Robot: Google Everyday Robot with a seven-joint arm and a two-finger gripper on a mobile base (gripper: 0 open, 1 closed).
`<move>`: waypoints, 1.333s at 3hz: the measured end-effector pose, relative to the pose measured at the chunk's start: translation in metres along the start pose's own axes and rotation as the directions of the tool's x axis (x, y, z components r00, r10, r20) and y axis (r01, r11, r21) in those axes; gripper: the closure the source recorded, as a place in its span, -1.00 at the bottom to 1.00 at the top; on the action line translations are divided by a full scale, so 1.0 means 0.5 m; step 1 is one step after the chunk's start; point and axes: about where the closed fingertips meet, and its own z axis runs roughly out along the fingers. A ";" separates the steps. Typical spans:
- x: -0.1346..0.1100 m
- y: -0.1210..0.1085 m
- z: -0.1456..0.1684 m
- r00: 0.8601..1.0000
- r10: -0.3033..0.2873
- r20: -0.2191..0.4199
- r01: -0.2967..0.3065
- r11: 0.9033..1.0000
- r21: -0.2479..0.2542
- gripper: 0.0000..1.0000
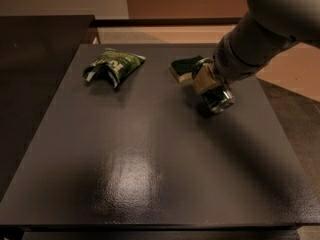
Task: Place green can upright
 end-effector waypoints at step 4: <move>-0.092 0.049 -0.077 0.811 0.003 0.585 0.137 0.971 -0.195 1.00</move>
Offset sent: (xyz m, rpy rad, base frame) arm 0.0108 0.0411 0.0687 0.2270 -0.6937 0.4367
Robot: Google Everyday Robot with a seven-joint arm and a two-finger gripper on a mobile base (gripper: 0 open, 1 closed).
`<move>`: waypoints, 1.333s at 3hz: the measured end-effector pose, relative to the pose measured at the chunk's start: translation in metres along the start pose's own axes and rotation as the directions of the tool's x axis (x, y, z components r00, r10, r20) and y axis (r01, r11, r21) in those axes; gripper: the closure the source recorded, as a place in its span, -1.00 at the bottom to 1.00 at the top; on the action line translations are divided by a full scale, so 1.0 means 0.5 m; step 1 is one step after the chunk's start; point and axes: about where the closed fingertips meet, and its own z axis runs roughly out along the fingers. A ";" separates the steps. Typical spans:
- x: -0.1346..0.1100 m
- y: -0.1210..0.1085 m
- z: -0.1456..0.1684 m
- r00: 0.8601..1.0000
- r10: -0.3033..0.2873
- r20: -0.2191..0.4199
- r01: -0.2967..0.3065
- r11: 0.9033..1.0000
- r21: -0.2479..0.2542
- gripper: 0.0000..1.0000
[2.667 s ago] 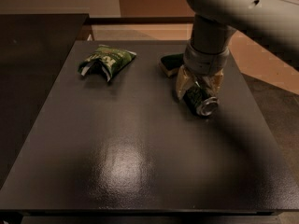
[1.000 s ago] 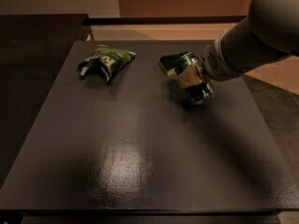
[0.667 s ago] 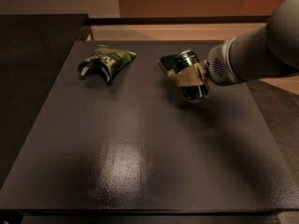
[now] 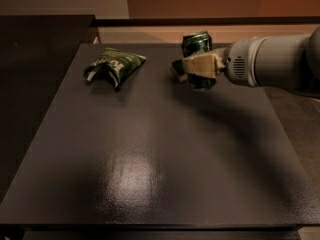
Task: Place green can upright
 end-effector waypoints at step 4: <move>0.025 0.040 -0.014 0.878 -0.344 0.332 0.417 0.891 -0.182 1.00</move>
Offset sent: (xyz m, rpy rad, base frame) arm -0.0220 0.0160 -0.0081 -0.0964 -0.5969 0.4434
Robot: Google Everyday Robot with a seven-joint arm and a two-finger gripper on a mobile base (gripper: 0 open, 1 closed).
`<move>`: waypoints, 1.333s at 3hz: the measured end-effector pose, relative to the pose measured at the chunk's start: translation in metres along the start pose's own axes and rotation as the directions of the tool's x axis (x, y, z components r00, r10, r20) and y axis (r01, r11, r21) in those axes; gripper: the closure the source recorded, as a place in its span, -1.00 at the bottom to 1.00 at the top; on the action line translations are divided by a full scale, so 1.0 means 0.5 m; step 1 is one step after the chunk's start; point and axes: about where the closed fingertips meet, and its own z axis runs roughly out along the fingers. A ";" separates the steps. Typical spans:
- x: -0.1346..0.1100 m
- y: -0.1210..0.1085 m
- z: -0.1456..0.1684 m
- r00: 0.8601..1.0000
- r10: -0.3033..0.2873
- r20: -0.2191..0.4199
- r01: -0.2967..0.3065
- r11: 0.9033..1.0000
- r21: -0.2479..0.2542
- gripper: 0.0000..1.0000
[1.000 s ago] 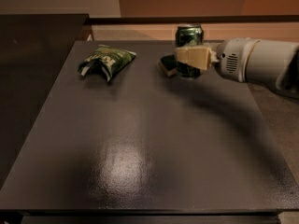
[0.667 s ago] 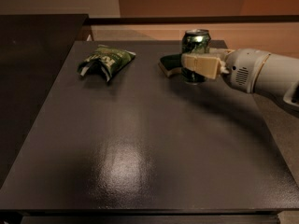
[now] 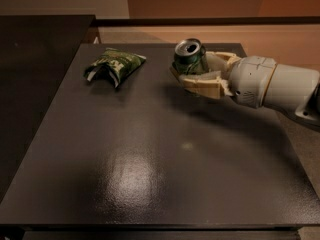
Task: Place green can upright
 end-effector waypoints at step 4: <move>0.067 0.039 -0.003 0.997 -0.067 0.048 0.069 0.997 -0.041 1.00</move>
Offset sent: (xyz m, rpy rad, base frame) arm -0.0126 0.0004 -0.0355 -0.1020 -0.0792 0.0597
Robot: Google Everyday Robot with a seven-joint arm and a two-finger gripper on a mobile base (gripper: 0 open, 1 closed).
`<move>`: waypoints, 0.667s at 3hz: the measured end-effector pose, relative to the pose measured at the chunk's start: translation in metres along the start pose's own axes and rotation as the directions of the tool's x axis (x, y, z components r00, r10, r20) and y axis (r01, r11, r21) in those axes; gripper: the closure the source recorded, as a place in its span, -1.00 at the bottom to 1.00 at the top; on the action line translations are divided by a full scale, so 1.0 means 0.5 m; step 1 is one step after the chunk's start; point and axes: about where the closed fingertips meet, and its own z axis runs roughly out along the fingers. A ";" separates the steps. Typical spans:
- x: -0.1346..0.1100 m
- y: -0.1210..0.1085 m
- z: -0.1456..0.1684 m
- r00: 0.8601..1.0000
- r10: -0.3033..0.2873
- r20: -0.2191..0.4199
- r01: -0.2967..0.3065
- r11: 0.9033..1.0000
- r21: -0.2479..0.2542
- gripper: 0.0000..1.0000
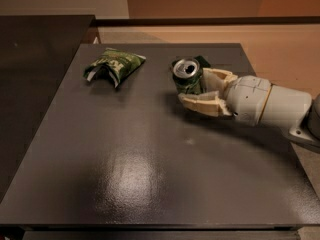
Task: Place green can upright
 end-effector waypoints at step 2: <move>0.025 -0.002 -0.014 0.992 0.088 0.093 -0.090 0.996 0.017 1.00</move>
Offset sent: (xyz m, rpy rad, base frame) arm -0.0007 -0.0199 -0.0186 0.1969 0.0409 -0.0196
